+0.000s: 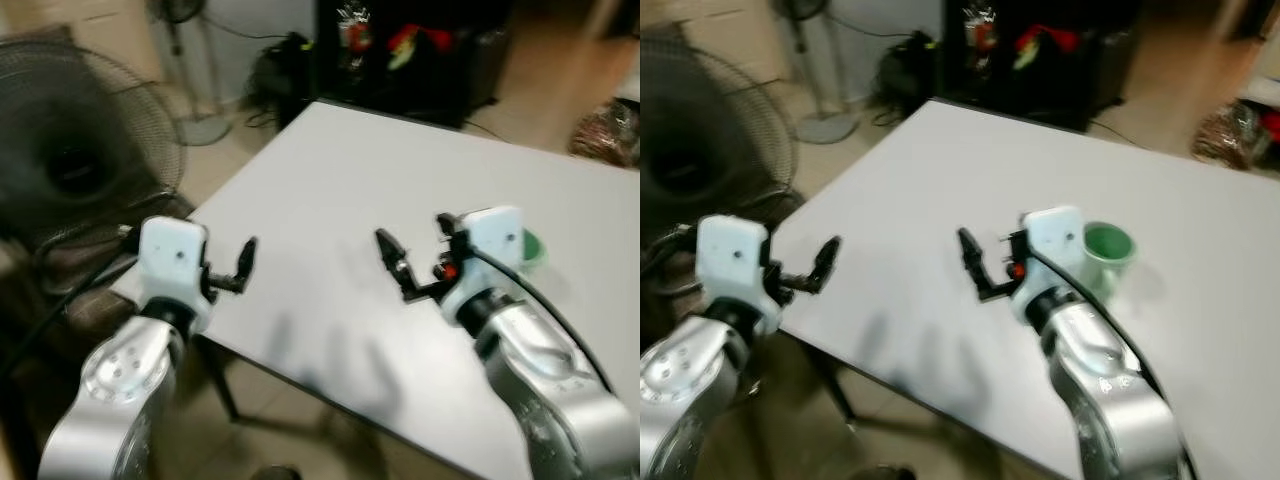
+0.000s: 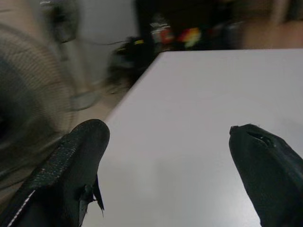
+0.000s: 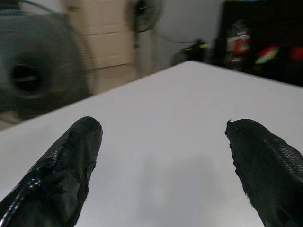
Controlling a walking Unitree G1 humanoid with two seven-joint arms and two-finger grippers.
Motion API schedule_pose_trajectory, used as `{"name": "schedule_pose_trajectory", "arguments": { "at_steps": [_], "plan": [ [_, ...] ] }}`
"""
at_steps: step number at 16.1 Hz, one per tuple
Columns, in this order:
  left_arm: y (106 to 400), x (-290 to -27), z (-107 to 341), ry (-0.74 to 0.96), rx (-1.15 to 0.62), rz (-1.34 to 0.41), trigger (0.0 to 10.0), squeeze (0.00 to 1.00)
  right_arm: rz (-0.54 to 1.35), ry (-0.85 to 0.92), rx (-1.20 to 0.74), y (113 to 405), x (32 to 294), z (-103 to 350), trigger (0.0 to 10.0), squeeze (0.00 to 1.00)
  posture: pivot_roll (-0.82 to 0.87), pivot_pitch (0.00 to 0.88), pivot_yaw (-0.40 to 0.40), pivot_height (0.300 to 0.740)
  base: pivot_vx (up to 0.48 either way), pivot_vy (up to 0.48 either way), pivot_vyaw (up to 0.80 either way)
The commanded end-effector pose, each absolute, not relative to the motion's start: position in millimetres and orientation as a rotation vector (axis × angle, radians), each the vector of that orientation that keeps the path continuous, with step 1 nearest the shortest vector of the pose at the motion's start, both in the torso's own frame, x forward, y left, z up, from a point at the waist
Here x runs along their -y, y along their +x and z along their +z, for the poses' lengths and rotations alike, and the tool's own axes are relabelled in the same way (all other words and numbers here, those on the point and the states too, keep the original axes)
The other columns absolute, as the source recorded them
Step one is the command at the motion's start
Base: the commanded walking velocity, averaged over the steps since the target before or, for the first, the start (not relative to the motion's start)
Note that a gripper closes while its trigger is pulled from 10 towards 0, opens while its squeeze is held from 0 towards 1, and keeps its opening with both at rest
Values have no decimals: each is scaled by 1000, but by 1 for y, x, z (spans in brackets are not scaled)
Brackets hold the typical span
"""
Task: Setting the table
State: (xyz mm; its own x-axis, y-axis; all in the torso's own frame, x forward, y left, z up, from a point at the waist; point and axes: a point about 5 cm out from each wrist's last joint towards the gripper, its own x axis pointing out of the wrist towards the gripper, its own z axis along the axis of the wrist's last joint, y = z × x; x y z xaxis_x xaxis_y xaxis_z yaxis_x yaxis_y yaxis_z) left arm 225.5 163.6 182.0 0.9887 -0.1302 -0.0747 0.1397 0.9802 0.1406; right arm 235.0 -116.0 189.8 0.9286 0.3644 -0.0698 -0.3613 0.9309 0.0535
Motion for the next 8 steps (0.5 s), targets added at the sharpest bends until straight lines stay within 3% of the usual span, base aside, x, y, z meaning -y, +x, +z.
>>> {"name": "schedule_pose_trajectory", "arguments": {
  "at_steps": [1,8],
  "plan": [
    [222,-160,186,142,-49,-136,10000,0,372,62,-75,236,118,188,10000,1000,-41,0,32,740,0,0,800],
    [227,-157,187,130,-34,-114,10000,0,297,91,-118,241,129,174,10000,1000,-41,0,32,740,0,0,800]
  ]
}}
